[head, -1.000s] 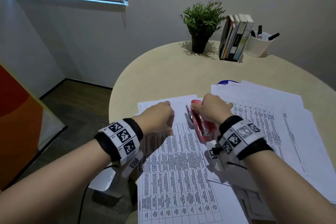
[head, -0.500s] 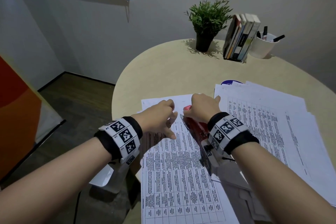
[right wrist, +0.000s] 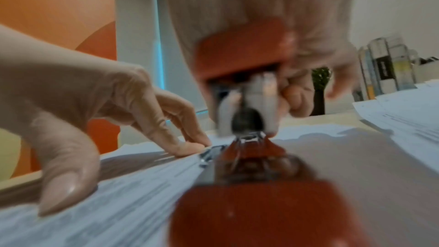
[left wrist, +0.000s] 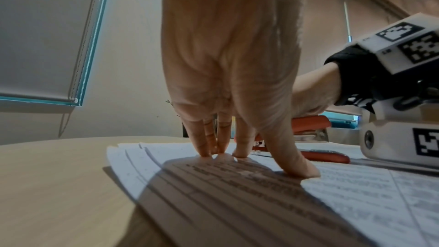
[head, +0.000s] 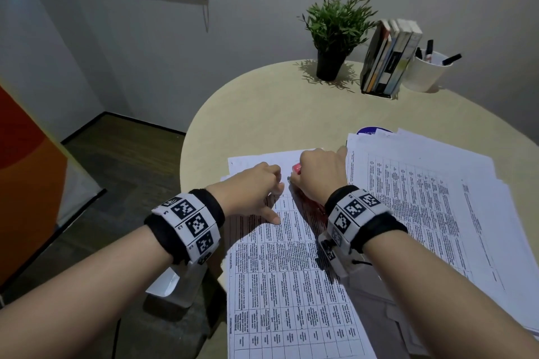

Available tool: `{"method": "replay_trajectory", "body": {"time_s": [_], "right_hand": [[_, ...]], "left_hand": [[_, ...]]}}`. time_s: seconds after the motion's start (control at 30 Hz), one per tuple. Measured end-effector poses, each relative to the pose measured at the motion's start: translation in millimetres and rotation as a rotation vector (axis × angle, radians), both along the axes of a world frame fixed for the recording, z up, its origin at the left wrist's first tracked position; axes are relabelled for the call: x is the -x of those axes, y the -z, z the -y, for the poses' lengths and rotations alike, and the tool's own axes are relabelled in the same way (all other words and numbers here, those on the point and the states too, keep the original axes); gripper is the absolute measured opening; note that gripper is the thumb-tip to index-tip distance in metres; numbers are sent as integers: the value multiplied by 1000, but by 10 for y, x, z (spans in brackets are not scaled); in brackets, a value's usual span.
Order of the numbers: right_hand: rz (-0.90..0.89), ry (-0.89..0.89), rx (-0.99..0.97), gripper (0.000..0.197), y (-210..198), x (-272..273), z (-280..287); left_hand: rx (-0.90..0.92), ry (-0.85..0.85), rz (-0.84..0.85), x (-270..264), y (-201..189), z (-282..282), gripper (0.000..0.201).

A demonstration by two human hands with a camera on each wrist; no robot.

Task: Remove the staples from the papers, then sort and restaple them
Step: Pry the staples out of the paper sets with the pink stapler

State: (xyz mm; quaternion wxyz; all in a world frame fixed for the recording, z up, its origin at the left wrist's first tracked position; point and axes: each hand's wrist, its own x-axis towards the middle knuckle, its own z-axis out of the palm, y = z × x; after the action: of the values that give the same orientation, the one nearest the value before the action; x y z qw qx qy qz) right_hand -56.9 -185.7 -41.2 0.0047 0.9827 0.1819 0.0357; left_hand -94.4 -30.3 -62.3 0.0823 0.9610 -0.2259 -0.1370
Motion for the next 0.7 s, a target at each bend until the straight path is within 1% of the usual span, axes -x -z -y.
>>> {"method": "replay_trajectory", "body": {"time_s": [0.03, 0.1, 0.13, 0.17, 0.23, 0.3, 0.33, 0.37, 0.47, 0.5, 0.53, 0.57, 0.67, 0.7], "right_hand": [[-26, 23, -17, 25, 4, -16, 4], [-129, 136, -160, 30, 11, -63, 28], [-164, 177, -218, 30, 20, -69, 35], [-162, 181, -227, 29, 23, -62, 30], [-79, 107, -114, 22, 27, -32, -4], [17, 4, 6, 20, 14, 0, -51], [33, -18, 29, 20, 16, -7, -60], [18, -2, 12, 20, 31, -33, -57], [-141, 214, -264, 27, 107, -136, -32], [-164, 260, -322, 30, 138, -151, -33], [-162, 268, -336, 31, 142, -155, -51], [-136, 246, -308, 30, 135, -161, -72], [2, 93, -105, 18, 99, -155, -131], [28, 62, -67, 18, 103, -169, -136]], "left_hand": [[-1, -1, 3, 3, -2, -4, 50], [11, -6, 2, 1, -17, -4, 47], [11, -5, 2, 2, -22, -2, 46], [5, -1, 6, -4, -24, 2, 45], [-9, 5, 12, -11, -11, 10, 47], [-26, 7, 18, -24, -5, 13, 50], [-40, 10, 21, -34, -9, 12, 52], [-52, 10, 18, -42, -13, 8, 54], [-58, 5, 7, -60, -22, -7, 54], [-56, 7, 5, -61, -18, -6, 54], [-56, 9, 6, -63, -15, -7, 54], [-56, 10, 7, -71, -17, -11, 54], [-55, 10, 1, -77, -14, -20, 56], [-57, 12, 2, -80, -9, -19, 56]]}}
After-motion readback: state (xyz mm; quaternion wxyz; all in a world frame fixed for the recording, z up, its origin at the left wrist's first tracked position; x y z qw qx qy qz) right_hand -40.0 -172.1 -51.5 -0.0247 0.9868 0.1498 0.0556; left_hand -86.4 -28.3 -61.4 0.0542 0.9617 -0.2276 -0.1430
